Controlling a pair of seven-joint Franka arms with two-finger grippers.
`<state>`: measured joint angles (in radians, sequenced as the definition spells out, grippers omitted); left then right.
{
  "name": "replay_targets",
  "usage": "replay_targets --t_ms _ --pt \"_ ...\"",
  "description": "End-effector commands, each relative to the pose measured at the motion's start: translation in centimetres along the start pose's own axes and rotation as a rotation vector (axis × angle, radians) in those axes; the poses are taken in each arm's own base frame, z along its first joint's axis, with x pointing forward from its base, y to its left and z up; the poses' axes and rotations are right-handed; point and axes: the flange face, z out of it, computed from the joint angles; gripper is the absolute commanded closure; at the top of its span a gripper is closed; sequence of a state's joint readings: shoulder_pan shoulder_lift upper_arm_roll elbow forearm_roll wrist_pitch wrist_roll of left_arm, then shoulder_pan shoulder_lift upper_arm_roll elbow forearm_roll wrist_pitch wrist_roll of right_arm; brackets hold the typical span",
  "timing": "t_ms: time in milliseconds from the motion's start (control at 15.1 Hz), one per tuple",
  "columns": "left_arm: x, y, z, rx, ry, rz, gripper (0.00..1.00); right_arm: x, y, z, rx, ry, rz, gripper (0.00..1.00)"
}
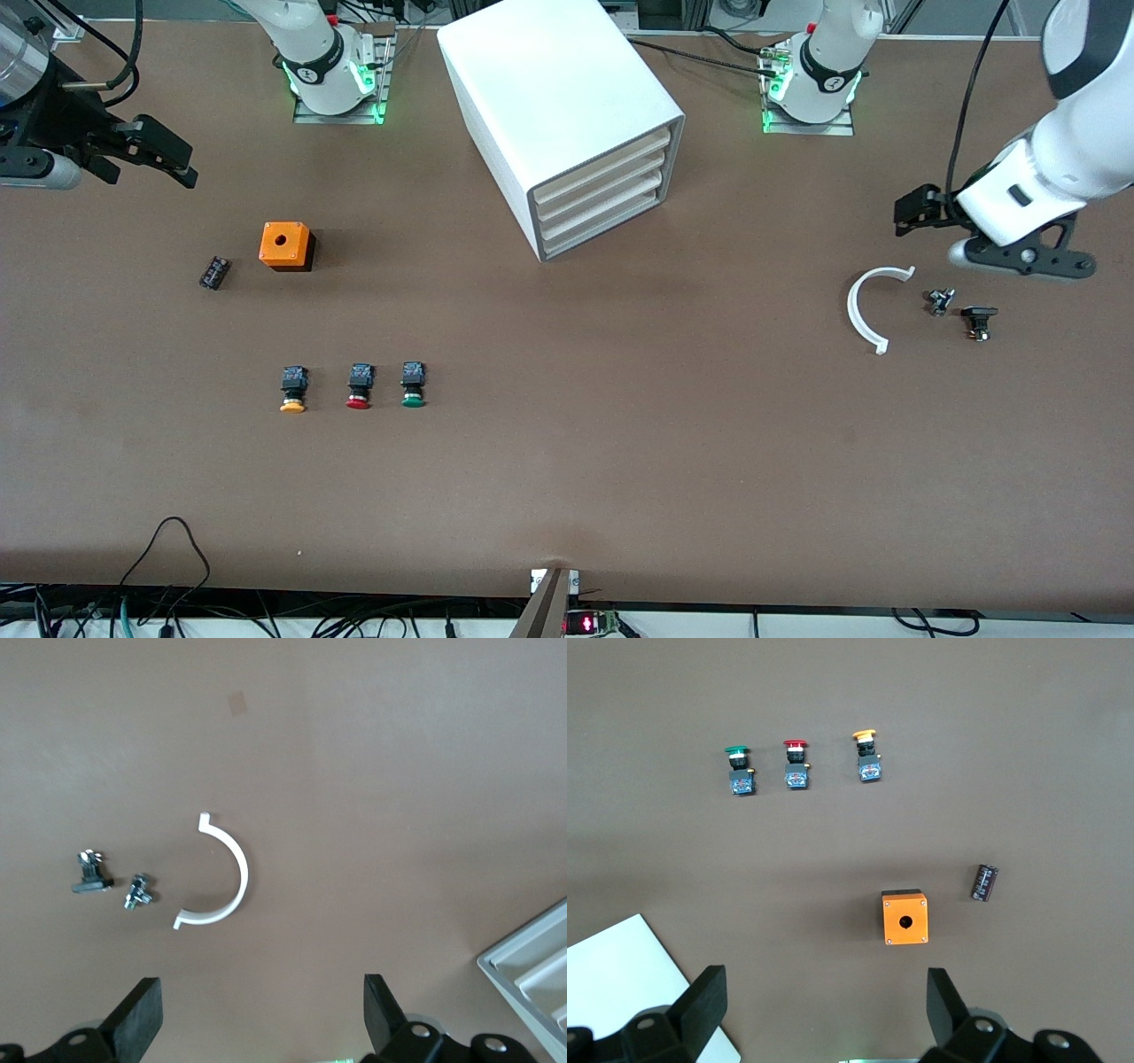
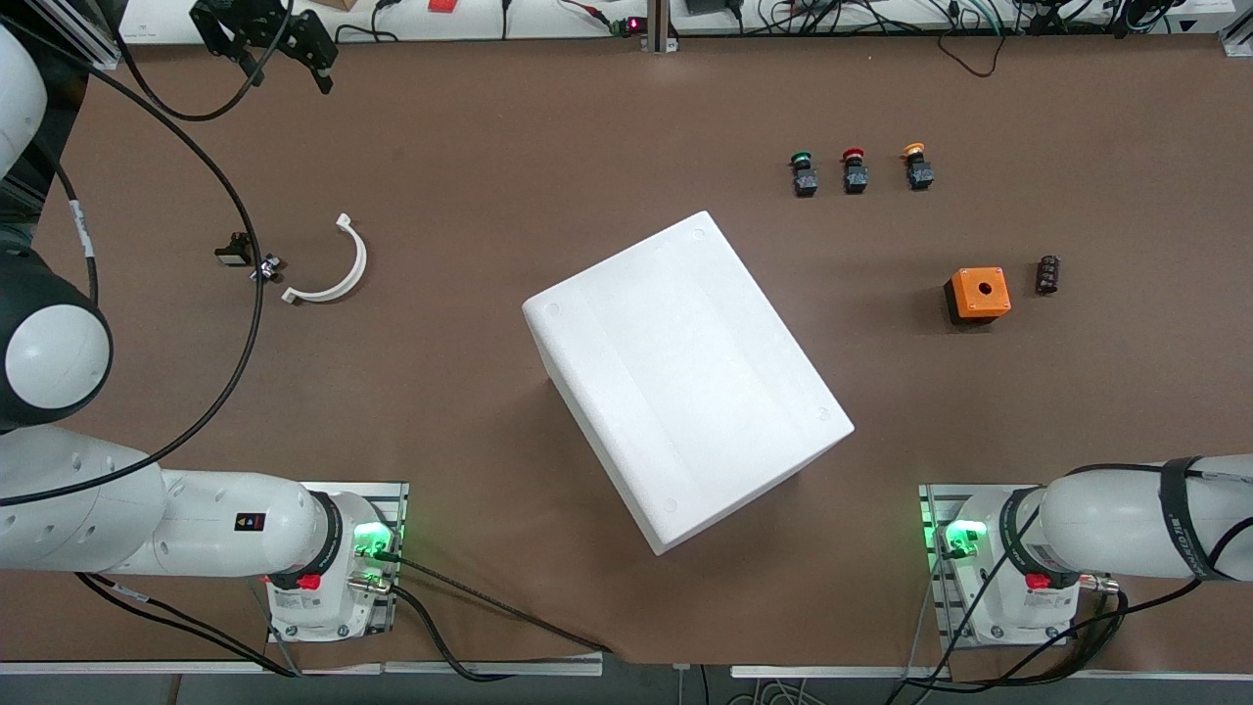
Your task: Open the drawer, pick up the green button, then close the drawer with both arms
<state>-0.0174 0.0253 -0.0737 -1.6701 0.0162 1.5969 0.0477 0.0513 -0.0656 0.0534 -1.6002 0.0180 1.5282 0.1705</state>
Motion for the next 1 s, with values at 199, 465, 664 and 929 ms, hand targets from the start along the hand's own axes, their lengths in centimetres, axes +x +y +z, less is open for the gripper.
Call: replay_targets --t_ms 199,465,664,929 --pt "-1.7 -1.0 -1.5 -0.004 0.114 -0.042 0.0 1.5 -0.1 0.1 -0.01 0.006 -0.019 0.0" --pt "-1.6 -0.6 -1.4 -0.008 0.106 -0.042 0.0 1.9 -0.1 -0.3 -0.012 0.042 -0.075 0.0" --pt "-2.0 -0.5 -1.1 -0.005 0.071 -0.04 0.0 2.5 -0.1 -1.6 -0.056 0.071 -0.101 0.0" --pt "-1.9 -0.6 -2.0 0.0 0.086 -0.042 0.0 2.9 -0.1 -1.6 -0.051 0.074 -0.089 0.0"
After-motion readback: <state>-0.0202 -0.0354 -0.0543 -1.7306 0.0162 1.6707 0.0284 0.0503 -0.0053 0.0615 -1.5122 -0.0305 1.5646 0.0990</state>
